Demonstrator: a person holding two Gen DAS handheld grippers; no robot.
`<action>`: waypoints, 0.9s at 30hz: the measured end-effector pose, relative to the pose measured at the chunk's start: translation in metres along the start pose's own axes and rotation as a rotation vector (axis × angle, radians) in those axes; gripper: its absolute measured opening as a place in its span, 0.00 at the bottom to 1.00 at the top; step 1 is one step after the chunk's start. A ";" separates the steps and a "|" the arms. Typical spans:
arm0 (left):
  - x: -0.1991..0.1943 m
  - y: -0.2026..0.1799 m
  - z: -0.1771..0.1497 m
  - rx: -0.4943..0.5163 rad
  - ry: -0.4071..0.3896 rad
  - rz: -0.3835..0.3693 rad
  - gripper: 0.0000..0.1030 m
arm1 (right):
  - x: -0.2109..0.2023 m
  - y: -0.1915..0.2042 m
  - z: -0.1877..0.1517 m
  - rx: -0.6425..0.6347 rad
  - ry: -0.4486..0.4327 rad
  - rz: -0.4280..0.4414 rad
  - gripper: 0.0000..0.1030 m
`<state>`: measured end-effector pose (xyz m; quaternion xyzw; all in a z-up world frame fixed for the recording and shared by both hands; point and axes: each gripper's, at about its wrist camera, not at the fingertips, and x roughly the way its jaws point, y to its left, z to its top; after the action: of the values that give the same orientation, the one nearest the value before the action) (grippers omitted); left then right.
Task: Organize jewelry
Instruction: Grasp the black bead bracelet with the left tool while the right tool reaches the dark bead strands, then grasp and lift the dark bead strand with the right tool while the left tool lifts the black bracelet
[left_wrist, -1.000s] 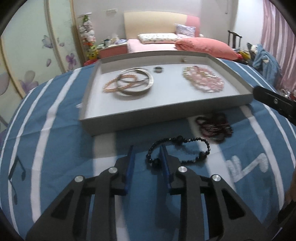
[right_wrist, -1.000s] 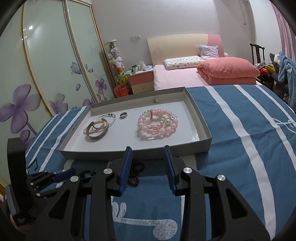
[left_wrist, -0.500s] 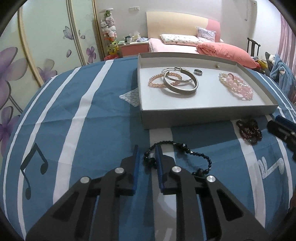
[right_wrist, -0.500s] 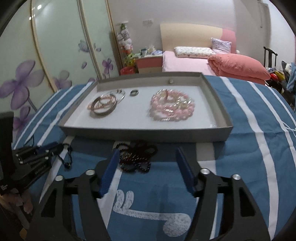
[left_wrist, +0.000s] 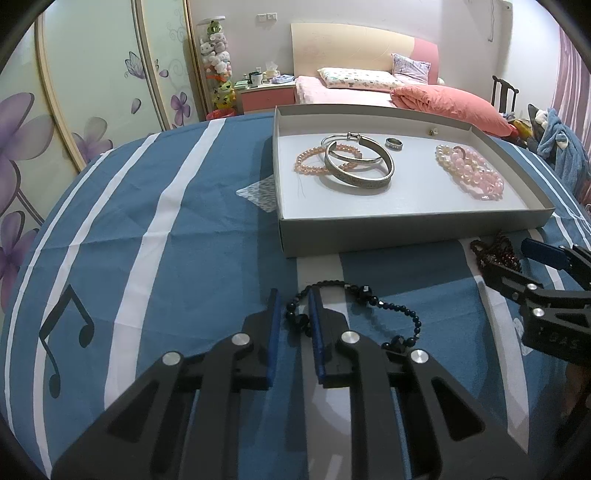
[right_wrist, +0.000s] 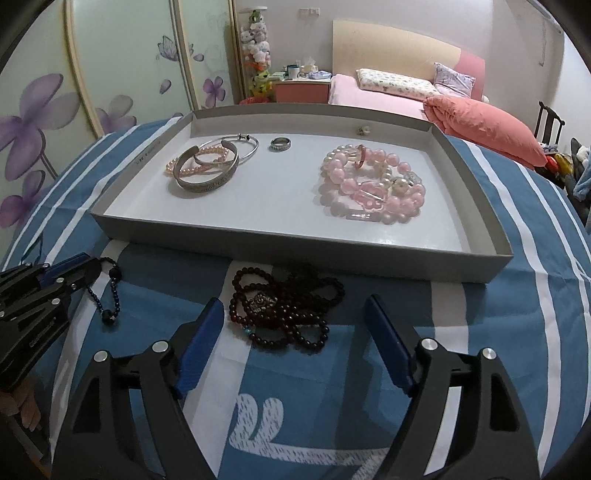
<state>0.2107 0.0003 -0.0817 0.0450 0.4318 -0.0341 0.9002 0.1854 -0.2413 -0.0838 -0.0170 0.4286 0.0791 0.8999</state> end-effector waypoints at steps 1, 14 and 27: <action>0.000 0.000 0.000 0.000 0.000 0.000 0.16 | 0.001 0.001 0.000 -0.003 0.005 -0.003 0.77; 0.000 0.000 0.000 0.001 0.000 0.001 0.16 | 0.004 0.001 0.003 -0.012 0.010 -0.014 0.77; 0.000 0.000 0.000 0.000 0.000 0.000 0.16 | 0.003 0.001 0.005 -0.016 -0.005 -0.013 0.48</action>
<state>0.2108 0.0004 -0.0811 0.0451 0.4319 -0.0339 0.9002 0.1907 -0.2395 -0.0827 -0.0266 0.4255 0.0765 0.9013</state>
